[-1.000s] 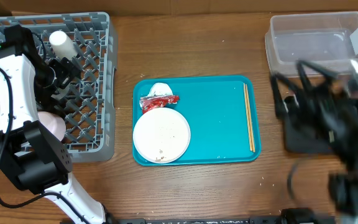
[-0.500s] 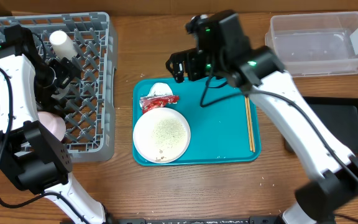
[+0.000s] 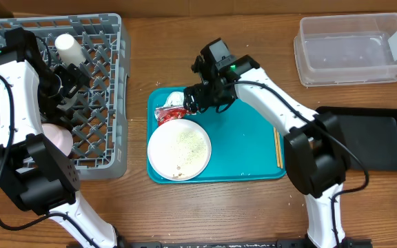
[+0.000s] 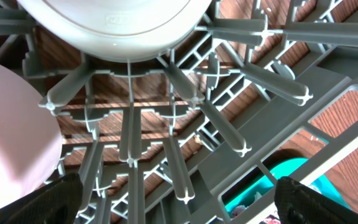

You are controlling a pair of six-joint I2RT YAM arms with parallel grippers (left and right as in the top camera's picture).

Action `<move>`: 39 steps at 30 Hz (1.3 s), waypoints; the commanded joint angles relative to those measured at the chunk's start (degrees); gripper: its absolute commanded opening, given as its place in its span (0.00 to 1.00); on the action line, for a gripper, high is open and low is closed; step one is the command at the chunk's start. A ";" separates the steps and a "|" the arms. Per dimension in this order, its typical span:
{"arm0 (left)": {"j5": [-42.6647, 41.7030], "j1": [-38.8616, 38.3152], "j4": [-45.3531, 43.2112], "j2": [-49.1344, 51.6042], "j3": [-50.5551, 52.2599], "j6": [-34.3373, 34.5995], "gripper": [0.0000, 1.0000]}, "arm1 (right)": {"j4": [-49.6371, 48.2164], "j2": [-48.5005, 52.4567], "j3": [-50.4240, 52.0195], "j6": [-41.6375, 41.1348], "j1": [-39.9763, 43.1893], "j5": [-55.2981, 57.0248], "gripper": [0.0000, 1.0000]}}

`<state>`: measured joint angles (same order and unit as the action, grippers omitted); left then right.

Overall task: Sort waste into correct bins and load items into the dishwasher
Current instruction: 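Move the right gripper over the tray to the red wrapper, then grasp the red wrapper with the right gripper and lift it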

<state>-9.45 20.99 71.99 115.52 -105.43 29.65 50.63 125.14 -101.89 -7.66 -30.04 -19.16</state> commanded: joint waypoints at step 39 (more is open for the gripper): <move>-0.24 -0.39 -0.28 0.85 -0.48 -0.92 1.00 | -0.02 2.05 -1.60 6.43 0.17 -3.54 0.04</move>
<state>-9.45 20.99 71.92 115.52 -105.43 29.65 49.82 128.97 -101.89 -1.41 -30.13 -22.31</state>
